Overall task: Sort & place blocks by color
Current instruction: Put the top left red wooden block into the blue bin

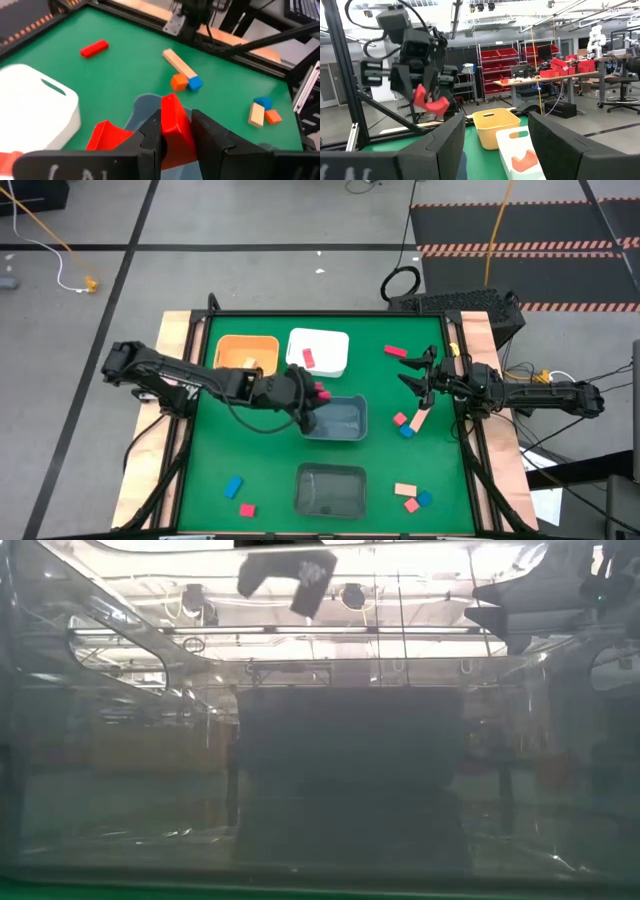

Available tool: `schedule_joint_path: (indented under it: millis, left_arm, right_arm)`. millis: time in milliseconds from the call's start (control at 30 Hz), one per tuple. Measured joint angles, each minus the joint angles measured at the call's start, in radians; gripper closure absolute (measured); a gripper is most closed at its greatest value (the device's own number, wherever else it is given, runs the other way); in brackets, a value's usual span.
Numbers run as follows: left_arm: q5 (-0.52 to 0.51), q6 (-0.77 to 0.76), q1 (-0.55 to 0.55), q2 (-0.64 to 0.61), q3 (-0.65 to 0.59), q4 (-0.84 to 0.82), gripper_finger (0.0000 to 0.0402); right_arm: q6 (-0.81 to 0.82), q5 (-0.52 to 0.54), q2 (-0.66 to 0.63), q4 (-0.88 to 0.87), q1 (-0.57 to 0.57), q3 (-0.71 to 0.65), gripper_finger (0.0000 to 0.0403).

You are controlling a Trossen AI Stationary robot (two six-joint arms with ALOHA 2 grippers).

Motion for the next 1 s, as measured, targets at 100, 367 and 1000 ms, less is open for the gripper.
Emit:
schedule_joint_path:
  millis: [100, 367, 1000]
  left_arm:
    - [0.004, -0.029, -0.008, 0.062, 0.000, 0.077, 0.0322]
    - [0.008, -0.175, -0.013, 0.196, -0.001, 0.142, 0.0319]
    - [0.022, -0.443, -0.028, 0.301, -0.001, 0.096, 0.0291]
  right_arm:
    - [0.000, 0.000, 0.000, 0.001, 0.000, 0.000, 0.0193]
    - [0.000, 0.000, 0.000, 0.000, 0.000, 0.000, 0.0193]
    - [0.000, 0.000, 0.000, 0.000, 0.000, 0.000, 0.0193]
